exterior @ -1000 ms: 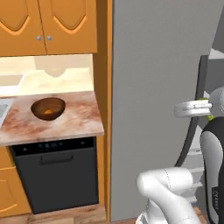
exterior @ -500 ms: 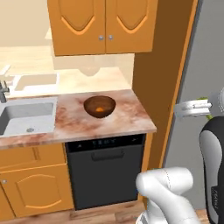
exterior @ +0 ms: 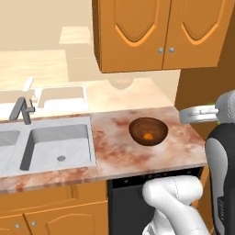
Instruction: Take the tangerine, lemon wedge, and broccoli from the freezer and place them in the bowl on the counter.
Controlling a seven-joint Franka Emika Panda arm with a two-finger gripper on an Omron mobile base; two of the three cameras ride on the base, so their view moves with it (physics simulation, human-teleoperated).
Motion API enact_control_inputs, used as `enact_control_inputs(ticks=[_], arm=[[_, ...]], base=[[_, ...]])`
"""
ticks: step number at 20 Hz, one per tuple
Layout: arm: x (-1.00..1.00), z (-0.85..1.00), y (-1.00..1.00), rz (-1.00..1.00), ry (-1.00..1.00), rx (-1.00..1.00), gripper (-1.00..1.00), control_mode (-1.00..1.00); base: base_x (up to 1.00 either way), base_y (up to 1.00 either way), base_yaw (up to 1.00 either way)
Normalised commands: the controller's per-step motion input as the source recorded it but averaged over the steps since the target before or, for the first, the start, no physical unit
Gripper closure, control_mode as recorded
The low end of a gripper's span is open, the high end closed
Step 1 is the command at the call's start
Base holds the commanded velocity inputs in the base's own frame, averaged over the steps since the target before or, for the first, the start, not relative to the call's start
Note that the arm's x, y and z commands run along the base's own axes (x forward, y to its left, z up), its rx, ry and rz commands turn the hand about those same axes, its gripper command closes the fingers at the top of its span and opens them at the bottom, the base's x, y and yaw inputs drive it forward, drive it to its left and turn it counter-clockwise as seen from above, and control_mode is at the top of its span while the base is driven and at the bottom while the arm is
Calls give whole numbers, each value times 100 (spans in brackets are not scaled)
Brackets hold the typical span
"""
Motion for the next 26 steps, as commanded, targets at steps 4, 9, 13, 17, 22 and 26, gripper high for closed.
enact_control_inputs(ticks=[4,9,13,17,22,26], arm=[[0,0,0,0,0,0,100,100],[42,-42,0,0,9,0,100,-100],[76,-100,0,0,28,0,100,-100],[85,-100,-1,0,20,0,100,-100],[86,-100,-1,0,4,1,100,-100],[77,-93,-10,0,0,4,100,-100]], base=[[69,-2,0],[24,0,0],[0,0,0],[0,0,0],[0,0,0],[0,0,0]])
